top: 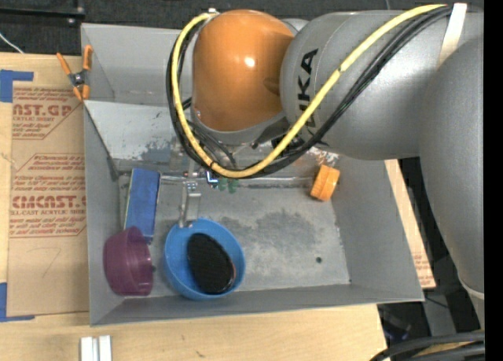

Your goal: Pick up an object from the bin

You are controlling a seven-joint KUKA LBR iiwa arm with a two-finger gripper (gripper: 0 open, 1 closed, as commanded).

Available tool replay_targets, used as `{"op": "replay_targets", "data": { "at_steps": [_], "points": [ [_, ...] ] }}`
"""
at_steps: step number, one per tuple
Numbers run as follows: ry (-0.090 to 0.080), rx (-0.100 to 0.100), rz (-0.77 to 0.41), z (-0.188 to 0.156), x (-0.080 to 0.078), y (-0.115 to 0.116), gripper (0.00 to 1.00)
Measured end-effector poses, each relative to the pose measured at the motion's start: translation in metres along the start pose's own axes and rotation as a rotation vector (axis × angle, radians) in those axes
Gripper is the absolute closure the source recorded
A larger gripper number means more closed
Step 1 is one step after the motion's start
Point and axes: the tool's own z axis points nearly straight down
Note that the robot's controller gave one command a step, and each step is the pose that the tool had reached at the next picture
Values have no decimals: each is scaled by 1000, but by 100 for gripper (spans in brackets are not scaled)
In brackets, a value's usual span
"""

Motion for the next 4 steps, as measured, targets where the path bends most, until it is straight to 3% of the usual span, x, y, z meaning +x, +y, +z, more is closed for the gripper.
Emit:
{"op": "replay_targets", "data": {
  "at_steps": [1,2,3,4],
  "points": [
    [-8,-2,3,-5,-2,-1,0],
    [-7,-1,-160,89,9,-30,0],
    [-7,-1,-276,101,15,-43,0],
    [-9,-1,-320,110,5,-41,0]
  ]
}}
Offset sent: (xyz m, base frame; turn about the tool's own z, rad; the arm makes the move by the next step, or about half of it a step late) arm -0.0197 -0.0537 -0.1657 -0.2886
